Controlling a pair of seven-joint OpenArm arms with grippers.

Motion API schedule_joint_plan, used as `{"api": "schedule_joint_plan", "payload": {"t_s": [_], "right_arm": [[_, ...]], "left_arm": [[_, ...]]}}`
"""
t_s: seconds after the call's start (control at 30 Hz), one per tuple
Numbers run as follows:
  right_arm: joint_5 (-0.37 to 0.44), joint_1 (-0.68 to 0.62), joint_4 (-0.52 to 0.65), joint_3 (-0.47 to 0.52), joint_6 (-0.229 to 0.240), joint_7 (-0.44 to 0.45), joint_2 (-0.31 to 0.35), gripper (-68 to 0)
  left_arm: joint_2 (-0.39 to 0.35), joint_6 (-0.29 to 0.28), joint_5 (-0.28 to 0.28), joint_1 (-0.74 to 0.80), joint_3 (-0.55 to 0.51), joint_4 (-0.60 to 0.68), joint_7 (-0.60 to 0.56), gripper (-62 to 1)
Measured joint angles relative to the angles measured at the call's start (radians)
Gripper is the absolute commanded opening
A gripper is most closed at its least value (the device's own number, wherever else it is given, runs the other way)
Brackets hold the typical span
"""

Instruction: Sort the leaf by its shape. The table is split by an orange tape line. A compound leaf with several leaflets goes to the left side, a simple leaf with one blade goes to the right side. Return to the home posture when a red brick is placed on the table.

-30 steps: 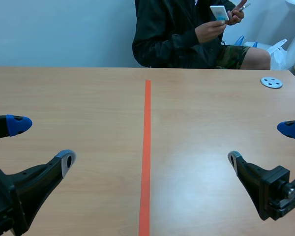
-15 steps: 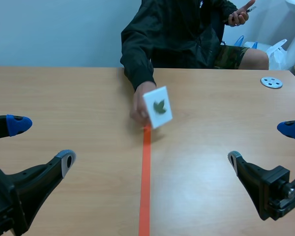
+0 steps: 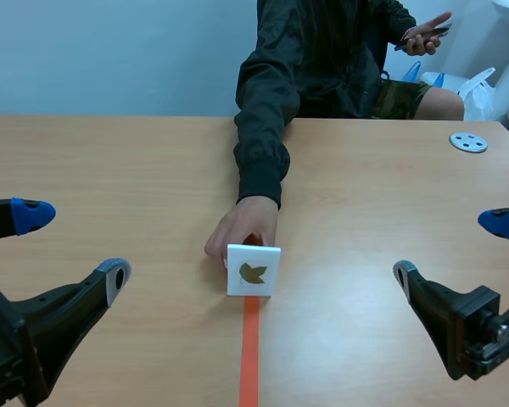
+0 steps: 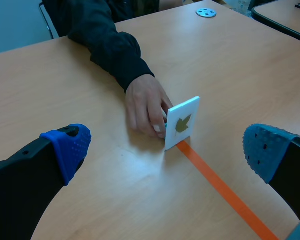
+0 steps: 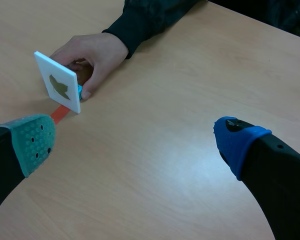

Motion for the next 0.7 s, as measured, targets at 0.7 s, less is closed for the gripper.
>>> {"api": "schedule_joint_plan", "payload": {"t_s": [0.7], "right_arm": [[0.000,0.000,0.000,0.000,0.000,-0.057,0.000,0.4]], "left_arm": [[0.000,-0.048,0.056,-0.127,0.049,-0.003,0.192,1.4]]}}
